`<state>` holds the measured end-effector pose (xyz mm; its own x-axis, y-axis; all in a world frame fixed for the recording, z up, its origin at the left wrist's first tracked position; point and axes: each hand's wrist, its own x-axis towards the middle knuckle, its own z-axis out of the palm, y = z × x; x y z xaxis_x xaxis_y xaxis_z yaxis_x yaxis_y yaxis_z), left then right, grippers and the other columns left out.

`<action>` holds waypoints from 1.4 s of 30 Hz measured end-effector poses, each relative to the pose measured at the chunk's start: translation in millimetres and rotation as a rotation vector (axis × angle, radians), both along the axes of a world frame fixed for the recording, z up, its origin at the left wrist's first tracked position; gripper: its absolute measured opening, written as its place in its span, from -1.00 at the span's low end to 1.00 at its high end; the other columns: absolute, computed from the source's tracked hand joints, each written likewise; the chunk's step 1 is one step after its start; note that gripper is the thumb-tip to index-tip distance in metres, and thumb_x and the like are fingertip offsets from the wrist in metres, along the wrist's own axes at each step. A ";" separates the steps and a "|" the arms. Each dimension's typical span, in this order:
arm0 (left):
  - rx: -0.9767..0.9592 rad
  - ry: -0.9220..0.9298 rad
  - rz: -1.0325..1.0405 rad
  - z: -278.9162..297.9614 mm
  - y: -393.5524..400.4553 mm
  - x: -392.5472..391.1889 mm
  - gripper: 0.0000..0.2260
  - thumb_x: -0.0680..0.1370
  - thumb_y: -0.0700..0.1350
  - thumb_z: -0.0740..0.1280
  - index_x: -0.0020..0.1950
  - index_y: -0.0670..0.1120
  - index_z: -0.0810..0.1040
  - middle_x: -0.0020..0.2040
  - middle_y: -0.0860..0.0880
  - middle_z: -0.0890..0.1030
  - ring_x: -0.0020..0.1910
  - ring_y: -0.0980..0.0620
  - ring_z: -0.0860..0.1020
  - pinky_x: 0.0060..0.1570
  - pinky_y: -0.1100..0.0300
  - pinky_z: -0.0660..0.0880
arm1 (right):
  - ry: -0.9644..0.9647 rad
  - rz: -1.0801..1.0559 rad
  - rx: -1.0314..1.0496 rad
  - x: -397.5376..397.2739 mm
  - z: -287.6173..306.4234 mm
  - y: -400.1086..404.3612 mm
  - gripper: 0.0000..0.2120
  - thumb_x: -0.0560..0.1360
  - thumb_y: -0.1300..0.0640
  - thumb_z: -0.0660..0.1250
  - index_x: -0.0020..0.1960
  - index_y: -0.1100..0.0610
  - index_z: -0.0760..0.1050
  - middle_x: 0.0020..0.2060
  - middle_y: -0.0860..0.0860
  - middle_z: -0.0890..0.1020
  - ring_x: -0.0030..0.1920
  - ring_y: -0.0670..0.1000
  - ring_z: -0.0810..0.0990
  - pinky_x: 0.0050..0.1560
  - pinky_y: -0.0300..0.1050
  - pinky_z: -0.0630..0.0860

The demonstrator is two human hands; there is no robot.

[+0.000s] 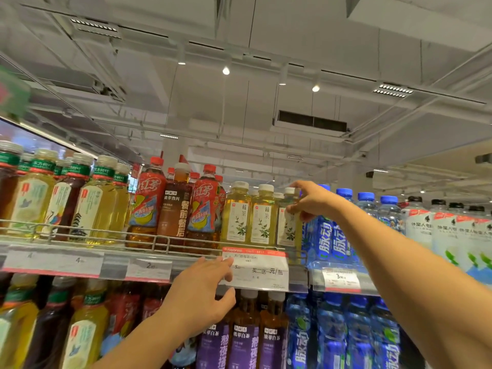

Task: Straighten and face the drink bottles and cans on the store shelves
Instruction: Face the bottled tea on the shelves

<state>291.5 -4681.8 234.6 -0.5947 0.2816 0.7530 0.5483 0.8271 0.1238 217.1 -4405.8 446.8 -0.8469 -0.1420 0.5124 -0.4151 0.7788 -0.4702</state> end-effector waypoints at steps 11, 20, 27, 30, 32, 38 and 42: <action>-0.003 -0.054 -0.003 2.8 1.1 4.1 -0.76 0.53 0.22 0.19 0.12 0.18 0.47 0.52 0.27 0.34 0.53 0.25 0.22 0.56 0.27 0.00 | -0.161 0.105 -0.084 3.1 0.1 1.3 -0.47 0.61 0.32 0.35 0.48 -0.02 0.31 0.09 0.20 0.65 -0.20 0.09 0.74 -0.17 0.00 0.71; -0.035 -0.012 0.056 45.8 12.0 19.3 -0.84 0.55 0.16 0.21 0.03 0.20 0.54 -0.07 0.23 0.61 -0.07 0.18 0.54 -0.04 0.12 0.53 | -0.070 0.112 -0.102 4.4 -20.2 2.4 -0.46 0.63 0.31 0.26 0.51 -0.06 0.22 0.16 0.21 0.55 -0.29 0.11 0.73 -0.29 -0.03 0.68; -0.049 0.138 0.092 160.4 48.8 -8.5 -0.79 0.62 -0.06 0.30 0.25 0.10 0.56 0.15 0.06 0.63 -0.07 0.07 0.59 0.06 -0.02 0.60 | -0.118 0.127 -0.087 0.7 -15.9 4.7 -0.44 0.63 0.28 0.29 0.51 -0.09 0.20 0.05 0.20 0.60 -0.30 0.08 0.75 -0.36 -0.11 0.64; -0.105 0.118 0.119 196.4 61.7 -34.6 -0.63 0.63 -0.04 0.31 0.44 0.07 0.43 0.33 -0.04 0.56 0.19 -0.04 0.57 0.20 -0.09 0.55 | -0.133 0.150 -0.091 0.0 -14.1 7.4 -0.51 0.65 0.26 0.28 0.47 -0.08 0.23 0.01 0.20 0.64 -0.29 0.08 0.75 -0.37 -0.11 0.64; -0.163 0.058 0.137 212.1 66.9 -49.8 -0.55 0.65 0.00 0.30 0.53 0.07 0.34 0.41 -0.05 0.51 0.33 -0.09 0.50 0.28 -0.10 0.51 | -0.131 0.160 -0.087 -1.8 -14.1 8.4 -0.54 0.66 0.25 0.28 0.45 -0.08 0.24 -0.01 0.19 0.65 -0.29 0.08 0.75 -0.37 -0.11 0.64; -0.304 -0.139 0.207 221.6 76.4 -75.6 -0.63 0.69 0.10 0.16 0.44 -0.03 0.42 0.27 -0.13 0.57 0.16 -0.08 0.53 0.14 0.00 0.51 | -0.132 0.178 -0.083 -8.5 -14.6 12.3 -0.49 0.67 0.21 0.28 0.50 -0.11 0.18 -0.01 0.21 0.64 -0.29 0.07 0.75 -0.39 -0.14 0.62; -0.243 -0.111 0.177 221.8 76.2 -77.2 -0.62 0.67 0.10 0.21 0.43 -0.04 0.46 0.24 -0.08 0.59 0.15 -0.06 0.55 0.16 -0.03 0.54 | -0.134 0.198 -0.086 -10.5 -12.9 14.0 -0.50 0.66 0.22 0.29 0.49 -0.10 0.20 0.03 0.21 0.65 -0.27 0.09 0.75 -0.38 -0.13 0.63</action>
<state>214.4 -4605.6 456.4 -0.7250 0.3299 0.6046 0.3873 0.9212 -0.0382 206.6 -4391.8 433.9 -0.8679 -0.2731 0.4148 -0.4854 0.6433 -0.5920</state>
